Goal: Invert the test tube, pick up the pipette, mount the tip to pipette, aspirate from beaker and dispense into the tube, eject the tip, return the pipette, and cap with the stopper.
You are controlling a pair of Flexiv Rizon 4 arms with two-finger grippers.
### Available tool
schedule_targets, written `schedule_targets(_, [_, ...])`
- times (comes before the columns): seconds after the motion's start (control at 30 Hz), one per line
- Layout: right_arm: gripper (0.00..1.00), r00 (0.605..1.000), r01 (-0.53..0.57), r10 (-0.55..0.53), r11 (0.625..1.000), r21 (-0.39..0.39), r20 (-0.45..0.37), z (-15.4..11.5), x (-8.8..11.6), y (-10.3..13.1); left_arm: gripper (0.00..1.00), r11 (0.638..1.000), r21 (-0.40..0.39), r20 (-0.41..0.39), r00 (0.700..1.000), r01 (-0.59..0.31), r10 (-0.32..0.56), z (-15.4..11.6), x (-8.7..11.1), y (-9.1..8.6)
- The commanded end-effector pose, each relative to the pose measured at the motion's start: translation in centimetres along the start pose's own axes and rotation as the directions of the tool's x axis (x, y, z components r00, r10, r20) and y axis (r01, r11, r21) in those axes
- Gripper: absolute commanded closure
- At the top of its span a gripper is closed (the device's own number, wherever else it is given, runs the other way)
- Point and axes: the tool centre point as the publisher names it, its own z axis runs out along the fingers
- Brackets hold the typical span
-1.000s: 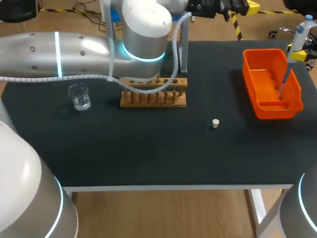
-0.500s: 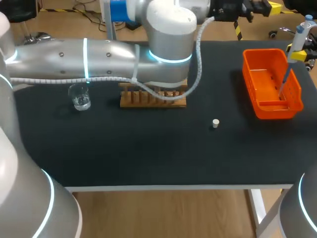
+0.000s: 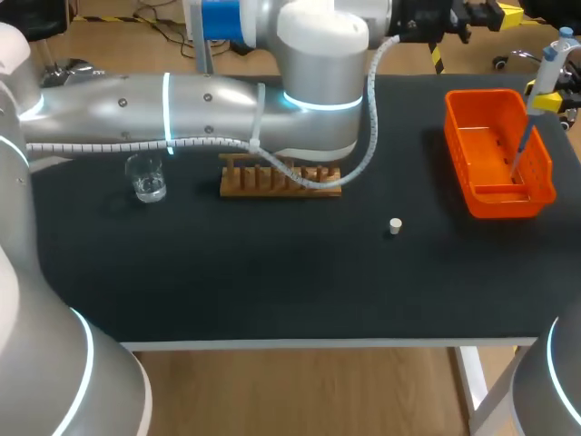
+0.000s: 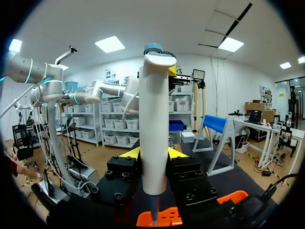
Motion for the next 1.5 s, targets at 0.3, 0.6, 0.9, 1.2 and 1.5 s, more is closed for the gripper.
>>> schedule_targets(0.3, [1.0, 1.0, 0.0, 0.0, 1.0, 0.002, -0.005, -0.2, -0.1, 0.0, 1.0, 0.999, 0.014, -0.01, 0.999, 0.033, -0.033, 1.8, -0.2, 1.3])
schedule_targets(0.6, [1.0, 1.0, 0.0, 0.0, 1.0, 0.002, -0.005, -0.2, -0.1, 0.0, 1.0, 1.0, 0.024, -0.041, 0.999, 0.004, -0.003, 3.5, 0.1, 1.3])
schedule_targets(0.9, [1.0, 1.0, 0.0, 0.0, 1.0, 0.002, -0.005, -0.2, -0.1, 0.0, 1.0, 0.999, 0.025, -0.051, 0.998, -0.03, 0.032, 4.8, 1.0, 1.5])
schedule_targets(1.2, [1.0, 1.0, 0.0, 0.0, 1.0, 0.002, -0.005, -0.2, -0.1, 0.0, 1.0, 0.999, 0.028, -0.051, 0.998, -0.032, 0.033, 5.5, 1.9, 1.7])
schedule_targets(1.5, [1.0, 1.0, 0.0, 0.0, 1.0, 0.002, -0.005, -0.2, -0.1, 0.0, 1.0, 0.999, 0.033, -0.052, 0.998, -0.015, 0.017, 6.0, 2.1, 2.6])
